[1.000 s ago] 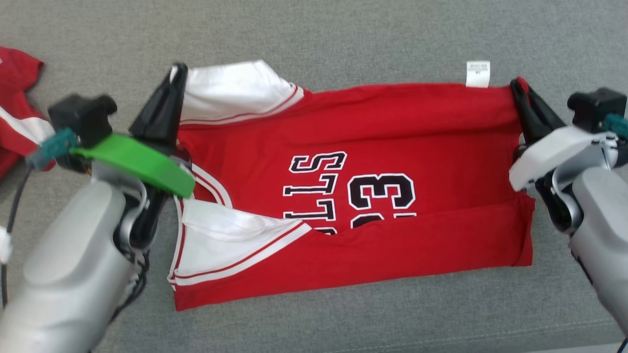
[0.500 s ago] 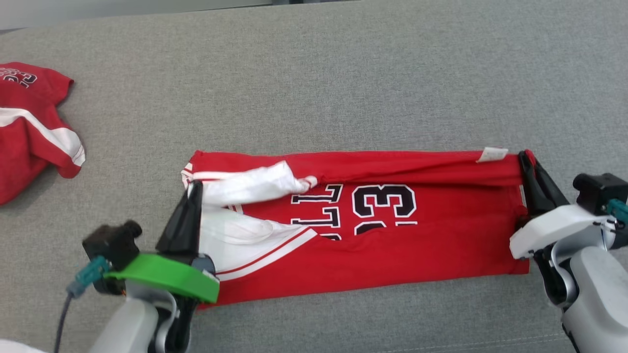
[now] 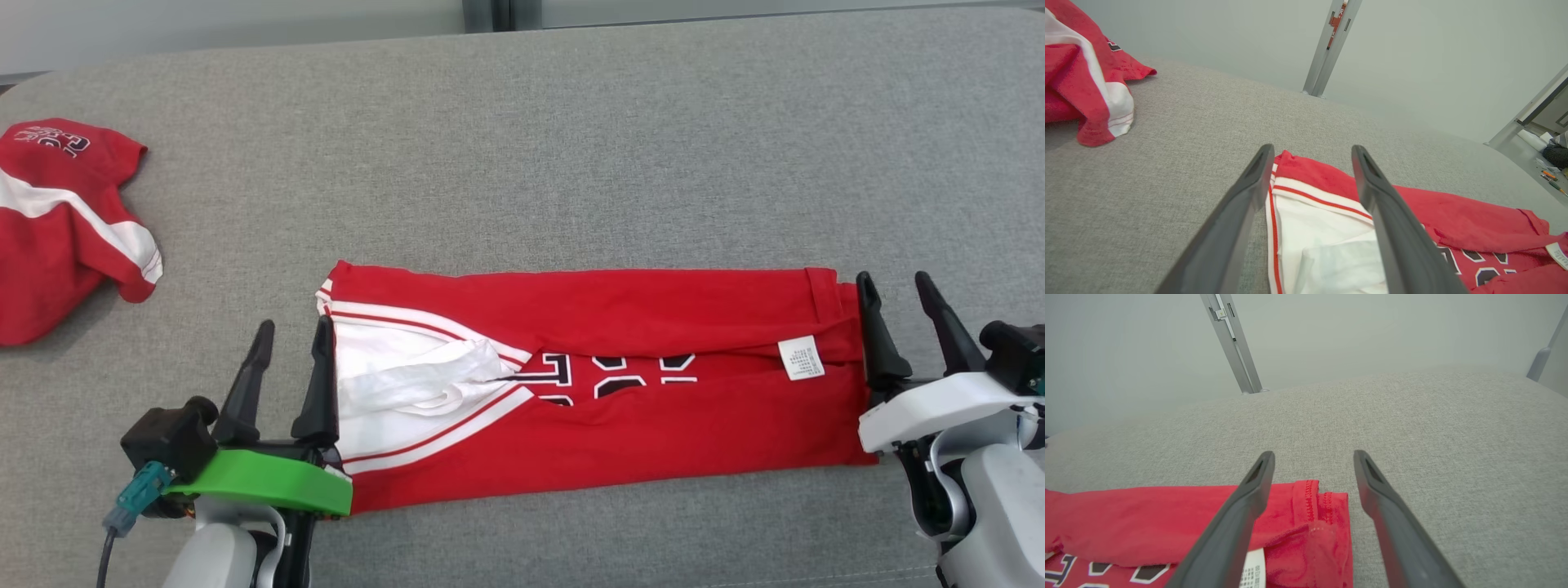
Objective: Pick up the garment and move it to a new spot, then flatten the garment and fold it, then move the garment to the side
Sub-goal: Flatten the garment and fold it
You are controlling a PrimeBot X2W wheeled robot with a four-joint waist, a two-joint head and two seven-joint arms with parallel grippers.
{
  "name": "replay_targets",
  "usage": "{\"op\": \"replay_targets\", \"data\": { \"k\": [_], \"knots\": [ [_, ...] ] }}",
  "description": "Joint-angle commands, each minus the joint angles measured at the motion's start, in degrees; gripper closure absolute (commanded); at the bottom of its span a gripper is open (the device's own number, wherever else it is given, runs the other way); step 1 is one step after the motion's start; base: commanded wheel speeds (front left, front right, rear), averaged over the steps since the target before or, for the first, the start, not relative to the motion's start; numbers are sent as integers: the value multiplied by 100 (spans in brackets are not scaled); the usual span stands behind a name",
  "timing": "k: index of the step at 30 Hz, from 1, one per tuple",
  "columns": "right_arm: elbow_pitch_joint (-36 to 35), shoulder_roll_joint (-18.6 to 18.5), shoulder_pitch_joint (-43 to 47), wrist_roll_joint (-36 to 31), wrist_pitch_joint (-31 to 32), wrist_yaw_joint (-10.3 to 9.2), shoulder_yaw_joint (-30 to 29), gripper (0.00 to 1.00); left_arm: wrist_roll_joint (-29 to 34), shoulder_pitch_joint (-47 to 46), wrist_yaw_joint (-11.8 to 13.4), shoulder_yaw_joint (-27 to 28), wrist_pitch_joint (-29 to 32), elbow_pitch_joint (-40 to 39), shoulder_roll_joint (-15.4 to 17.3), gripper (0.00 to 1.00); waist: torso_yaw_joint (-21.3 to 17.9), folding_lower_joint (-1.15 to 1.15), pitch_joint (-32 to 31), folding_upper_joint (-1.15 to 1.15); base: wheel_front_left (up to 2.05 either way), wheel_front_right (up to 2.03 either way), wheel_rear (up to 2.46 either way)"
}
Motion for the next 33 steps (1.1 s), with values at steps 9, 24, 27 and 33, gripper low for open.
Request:
{"op": "replay_targets", "data": {
  "k": [9, 24, 27, 33],
  "knots": [
    [1022, 26, -152, -65, 5, -5, 94, 0, 1533, 261, -162, 1122, 0, -541, -514, 0, 132, 0, -46, 0, 0, 0, 0],
    [2172, 308, -319, 442, 31, -6, 594, 100, 1987, 519, -357, 2004, -1, -432, -747, 0, 141, 0, -97, 0, 0, 0, 0],
    [2189, 207, -437, 549, 13, -10, 602, 100, 1944, 546, -366, 2017, -1, -402, -749, 0, 130, 0, -152, 0, 0, 0, 0],
    [2079, -232, -420, 637, -6, -12, 119, 100, 2051, 634, -367, 2032, 0, -304, -748, 0, 116, 0, -360, 0, 0, 0, 0]
  ]
}}
